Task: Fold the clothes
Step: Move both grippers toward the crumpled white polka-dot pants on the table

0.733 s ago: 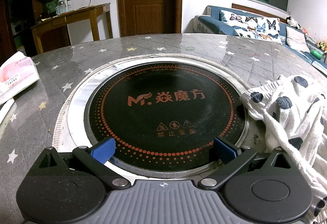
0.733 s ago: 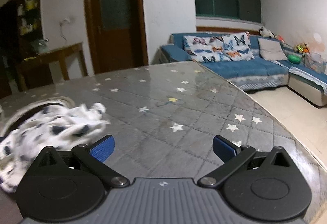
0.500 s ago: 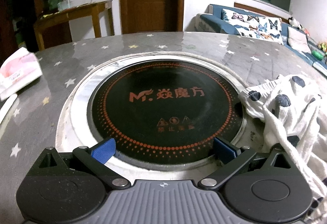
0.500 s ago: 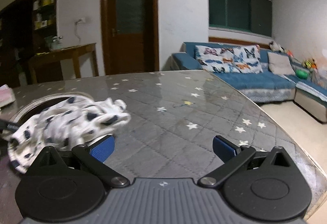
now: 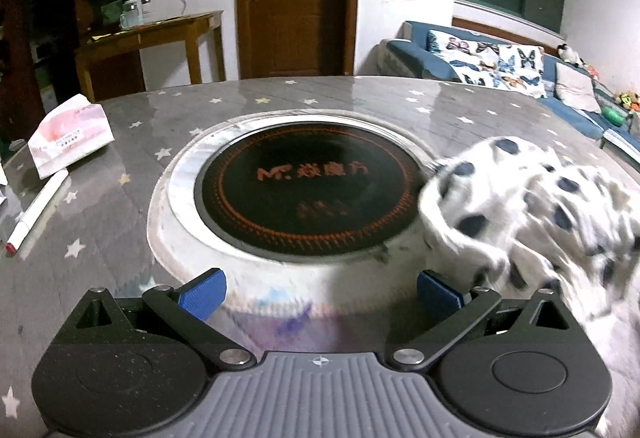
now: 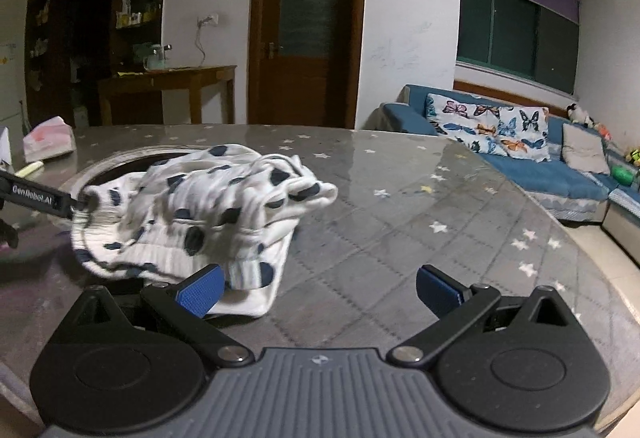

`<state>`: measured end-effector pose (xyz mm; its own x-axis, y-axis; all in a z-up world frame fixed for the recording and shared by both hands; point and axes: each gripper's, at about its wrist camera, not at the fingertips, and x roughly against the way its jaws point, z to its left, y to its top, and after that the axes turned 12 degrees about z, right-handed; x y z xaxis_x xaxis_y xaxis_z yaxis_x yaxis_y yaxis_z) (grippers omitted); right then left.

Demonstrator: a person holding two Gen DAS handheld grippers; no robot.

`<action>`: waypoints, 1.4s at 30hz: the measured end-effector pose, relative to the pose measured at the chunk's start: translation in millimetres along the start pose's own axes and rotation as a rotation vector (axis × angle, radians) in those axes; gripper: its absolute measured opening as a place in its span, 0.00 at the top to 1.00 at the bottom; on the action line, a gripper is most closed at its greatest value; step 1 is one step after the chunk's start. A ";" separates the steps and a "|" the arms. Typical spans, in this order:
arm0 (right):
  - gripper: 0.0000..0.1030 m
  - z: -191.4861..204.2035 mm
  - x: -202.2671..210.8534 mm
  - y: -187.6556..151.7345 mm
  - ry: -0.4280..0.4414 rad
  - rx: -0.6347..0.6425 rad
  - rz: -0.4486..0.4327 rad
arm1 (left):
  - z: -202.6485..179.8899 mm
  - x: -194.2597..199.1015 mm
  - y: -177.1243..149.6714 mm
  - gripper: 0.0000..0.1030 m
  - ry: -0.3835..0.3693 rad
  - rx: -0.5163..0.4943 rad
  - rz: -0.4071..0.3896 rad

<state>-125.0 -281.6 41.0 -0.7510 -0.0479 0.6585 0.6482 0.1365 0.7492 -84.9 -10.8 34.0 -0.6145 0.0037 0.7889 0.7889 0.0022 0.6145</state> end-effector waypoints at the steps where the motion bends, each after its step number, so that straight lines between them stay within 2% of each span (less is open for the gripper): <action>1: 0.00 -2.7 4.2 -3.6 0.011 -0.005 -0.007 | -1.7 2.4 -2.2 0.00 -0.003 -0.005 0.001; 4: 0.00 -11.0 18.3 -19.3 0.043 -0.022 -0.029 | -7.9 9.9 -6.7 0.00 0.001 -0.015 -0.003; 14: 0.00 -1.7 28.5 -33.0 0.101 -0.063 -0.019 | -14.8 19.5 -16.4 0.00 0.001 -0.019 -0.009; 42: 0.00 0.1 33.5 -35.1 0.157 -0.087 -0.034 | -38.9 29.5 -26.5 0.00 0.021 -0.079 -0.030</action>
